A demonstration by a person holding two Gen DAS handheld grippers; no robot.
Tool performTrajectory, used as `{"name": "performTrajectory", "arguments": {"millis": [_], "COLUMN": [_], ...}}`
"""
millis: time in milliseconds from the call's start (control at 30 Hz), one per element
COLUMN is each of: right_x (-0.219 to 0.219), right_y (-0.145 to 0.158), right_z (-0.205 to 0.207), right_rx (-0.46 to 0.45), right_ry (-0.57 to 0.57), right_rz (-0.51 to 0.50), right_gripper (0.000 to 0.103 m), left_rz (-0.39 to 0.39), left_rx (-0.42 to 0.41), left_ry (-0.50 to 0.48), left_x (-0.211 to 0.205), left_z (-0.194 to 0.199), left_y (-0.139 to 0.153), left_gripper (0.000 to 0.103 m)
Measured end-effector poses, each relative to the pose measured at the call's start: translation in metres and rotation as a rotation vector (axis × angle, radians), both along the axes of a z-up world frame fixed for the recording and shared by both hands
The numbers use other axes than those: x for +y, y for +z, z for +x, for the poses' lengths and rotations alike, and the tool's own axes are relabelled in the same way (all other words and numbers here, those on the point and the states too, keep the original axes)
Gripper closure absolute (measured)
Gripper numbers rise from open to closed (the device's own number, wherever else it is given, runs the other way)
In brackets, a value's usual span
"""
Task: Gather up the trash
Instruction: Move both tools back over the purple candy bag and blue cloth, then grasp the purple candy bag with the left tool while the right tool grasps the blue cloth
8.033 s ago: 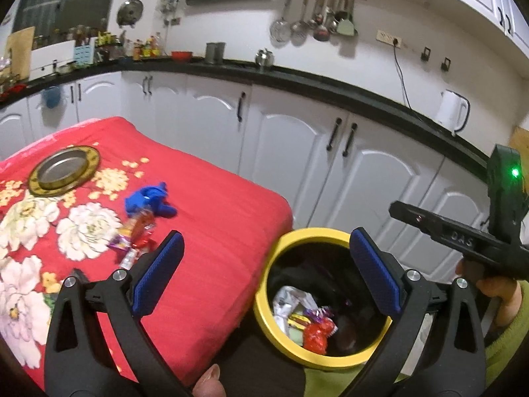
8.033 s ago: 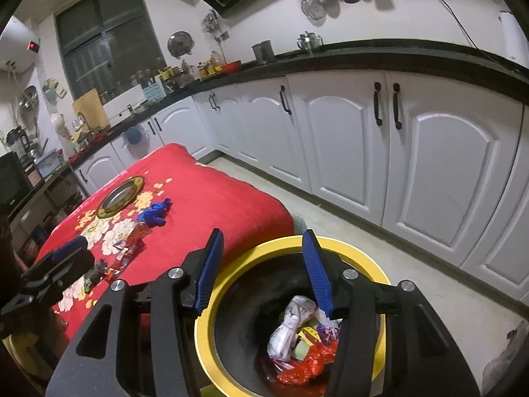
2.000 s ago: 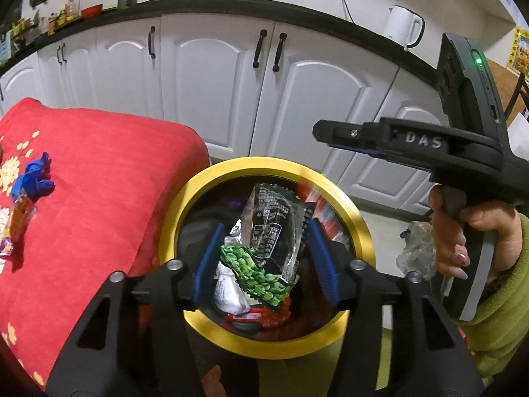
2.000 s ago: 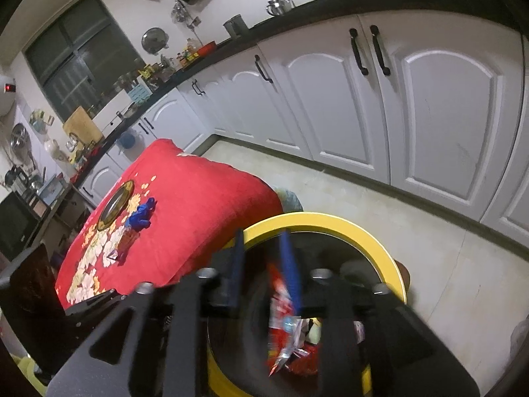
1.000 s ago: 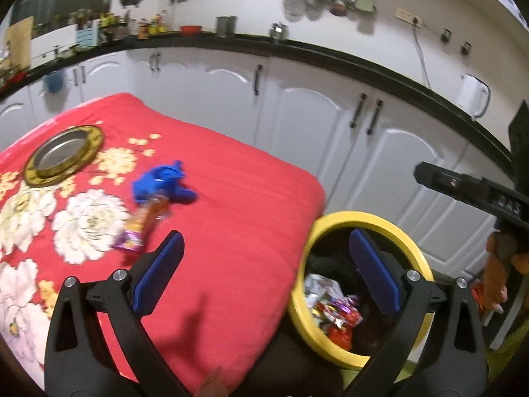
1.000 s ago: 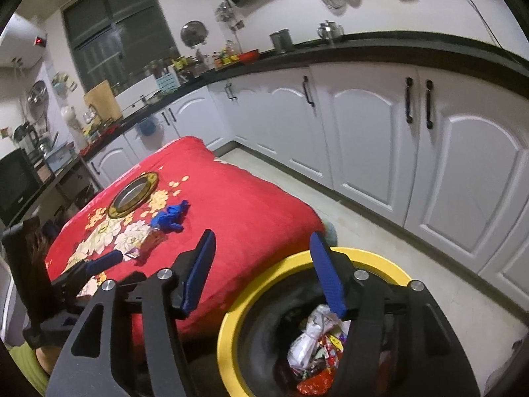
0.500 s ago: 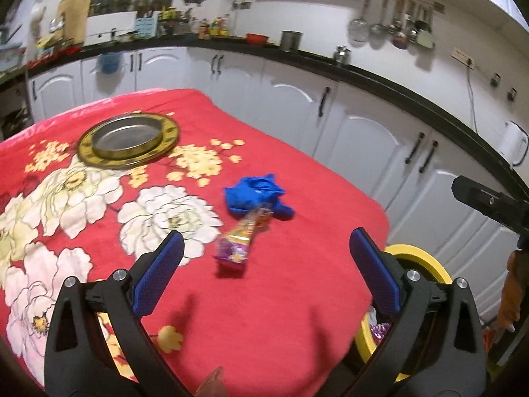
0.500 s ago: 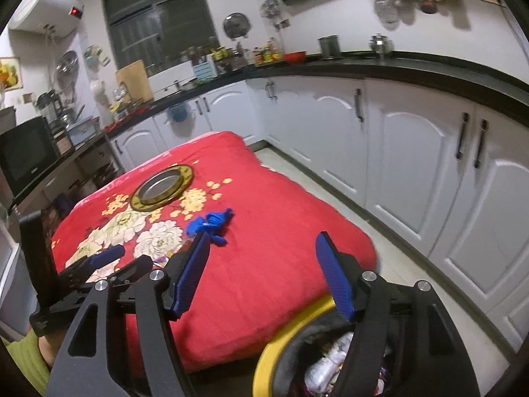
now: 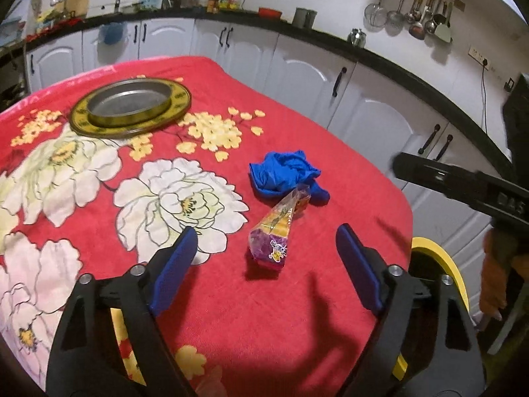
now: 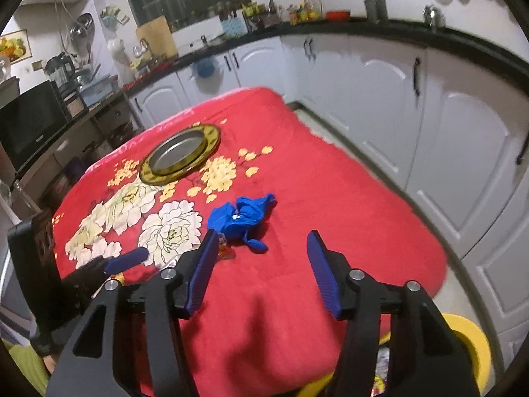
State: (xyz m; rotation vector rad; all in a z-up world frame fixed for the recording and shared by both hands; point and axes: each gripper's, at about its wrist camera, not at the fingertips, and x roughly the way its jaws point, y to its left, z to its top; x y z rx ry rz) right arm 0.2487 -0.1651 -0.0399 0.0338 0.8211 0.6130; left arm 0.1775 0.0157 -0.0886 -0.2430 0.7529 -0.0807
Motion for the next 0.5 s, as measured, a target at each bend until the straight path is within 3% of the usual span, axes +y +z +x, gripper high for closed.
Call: {"name": "performTrajectory", "arguments": {"millis": [167,300,367,433,500], "right_x": [0.026,0.044,0.05,0.055,0.057], "right_y": [-0.016,-0.029,-0.035,-0.04,-0.045], "right_z": [0.021,0.036,0.043,0.05,0.053], "right_rx": [0.063,0.101,0.123,0.139,0.154], "right_ry": [0.024,0.027,0.019,0.009,0.007], "right_rz": [-0.019,-0.045,-0.057,-0.062,-0.058], "right_gripper": [0.058,0.061,0.062,0.063,0.072], "left_rz": [-0.026,-0.046,-0.059,-0.066,-0.066], "left_rx": [0.041,0.067,0.067,0.067,0.072], "left_ry": [-0.018,-0.024,-0.023,-0.025,-0.028], "left_x": [0.002,0.003,0.005,0.006,0.006], "left_z": [0.01,0.014,0.014,0.014,0.014], "left_y": [-0.011,-0.019,-0.02,-0.02,-0.022], "left_gripper": [0.033,0.046,0.047,0.058,0.074]}}
